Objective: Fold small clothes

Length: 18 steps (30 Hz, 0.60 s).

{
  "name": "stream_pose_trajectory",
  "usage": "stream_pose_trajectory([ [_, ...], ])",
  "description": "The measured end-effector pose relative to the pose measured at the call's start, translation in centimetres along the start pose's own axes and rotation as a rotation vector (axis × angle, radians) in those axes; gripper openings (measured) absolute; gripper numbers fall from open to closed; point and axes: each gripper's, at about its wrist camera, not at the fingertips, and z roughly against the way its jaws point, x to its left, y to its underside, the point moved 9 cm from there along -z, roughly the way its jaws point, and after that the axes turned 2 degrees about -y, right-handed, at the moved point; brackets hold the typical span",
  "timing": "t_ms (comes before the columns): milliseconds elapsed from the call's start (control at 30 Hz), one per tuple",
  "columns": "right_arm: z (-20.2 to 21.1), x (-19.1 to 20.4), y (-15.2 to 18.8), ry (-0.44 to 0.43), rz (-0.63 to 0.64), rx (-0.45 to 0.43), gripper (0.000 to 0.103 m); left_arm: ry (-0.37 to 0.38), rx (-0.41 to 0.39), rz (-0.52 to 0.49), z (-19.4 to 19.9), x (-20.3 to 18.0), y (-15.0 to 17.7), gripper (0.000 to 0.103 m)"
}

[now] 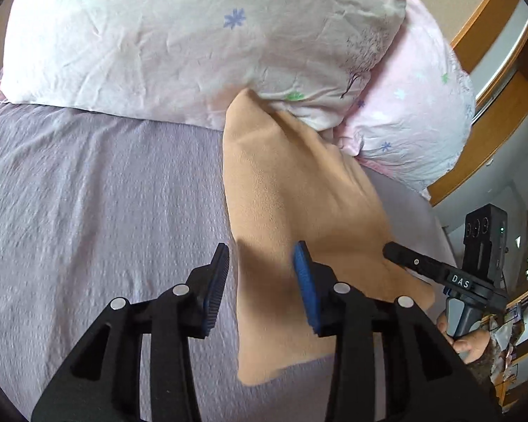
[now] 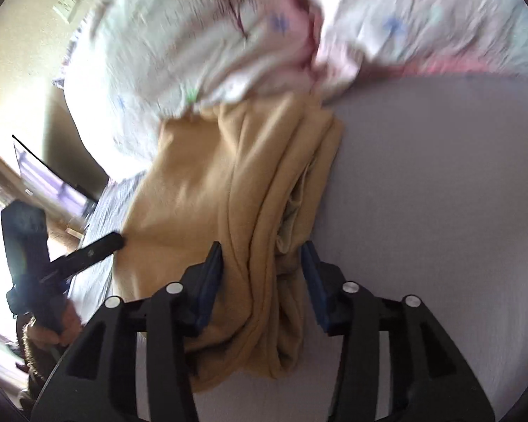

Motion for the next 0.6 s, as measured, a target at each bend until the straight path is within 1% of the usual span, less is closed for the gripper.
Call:
stream_pose_trajectory([
  [33,2.0,0.8,-0.6,0.009,0.030,-0.080,0.053,0.021,-0.027,-0.020,1.2,-0.5,0.3,0.039],
  [67,3.8,2.1,-0.8,-0.042,0.048,-0.133,0.058,0.050,-0.048,-0.047,2.1,-1.5,0.6,0.042],
  [100,5.0,3.9,-0.7,-0.125,0.061,-0.154,0.066,0.079,-0.063,-0.077,2.9,-2.5,1.0,0.055],
  [133,5.5,5.4,-0.4,-0.196,0.075,-0.149,0.072,0.110,-0.074,-0.111,3.3,-3.9,1.5,0.062],
  [167,5.4,7.1,0.3,-0.266,0.096,-0.119,0.074,0.132,-0.073,-0.140,3.2,-5.1,2.0,0.072],
  [200,5.0,8.0,1.0,-0.294,0.108,-0.085,0.075,0.143,-0.061,-0.165,2.8,-6.0,2.5,0.075],
  [233,4.0,8.6,2.0,-0.303,0.112,-0.033,0.075,0.137,-0.036,-0.188,2.0,-6.6,3.0,0.076],
  [267,2.7,8.6,2.9,-0.279,0.106,0.014,0.075,0.115,-0.003,-0.204,1.0,-6.9,3.7,0.076],
  [300,1.3,7.6,3.8,-0.221,0.086,0.062,0.075,0.074,0.042,-0.214,-0.1,-6.7,4.5,0.076],
  [333,0.5,6.6,4.5,-0.181,0.053,0.091,0.067,0.021,0.085,-0.227,-1.2,-6.4,5.3,0.076],
  [367,0.0,5.3,5.2,-0.142,0.014,0.125,0.060,-0.015,0.103,-0.240,-1.6,-6.0,6.1,0.076],
  [400,0.0,4.2,5.8,-0.121,-0.019,0.144,0.052,-0.033,0.099,-0.254,-1.4,-5.8,6.6,0.076],
  [433,0.8,3.7,6.3,-0.129,-0.037,0.137,0.053,-0.042,0.084,-0.267,-0.6,-5.7,7.0,0.076],
  [467,2.0,3.4,6.6,-0.129,-0.037,0.114,0.056,-0.063,0.069,-0.276,0.3,-5.5,7.3,0.077],
  [500,3.1,3.2,6.9,-0.093,-0.023,0.087,0.082,-0.097,0.056,-0.285,1.0,-5.1,7.5,0.087],
  [533,4.4,3.3,7.8,-0.011,0.010,0.047,0.101,-0.151,0.036,-0.293,1.8,-4.4,7.7,0.093],
  [567,5.5,3.1,8.3,0.053,0.048,0.006,0.101,-0.201,0.017,-0.298,2.7,-3.6,8.1,0.100],
  [600,5.9,3.3,8.2,0.102,0.097,-0.026,0.101,-0.245,0.006,-0.309,3.2,-3.0,8.4,0.101],
])
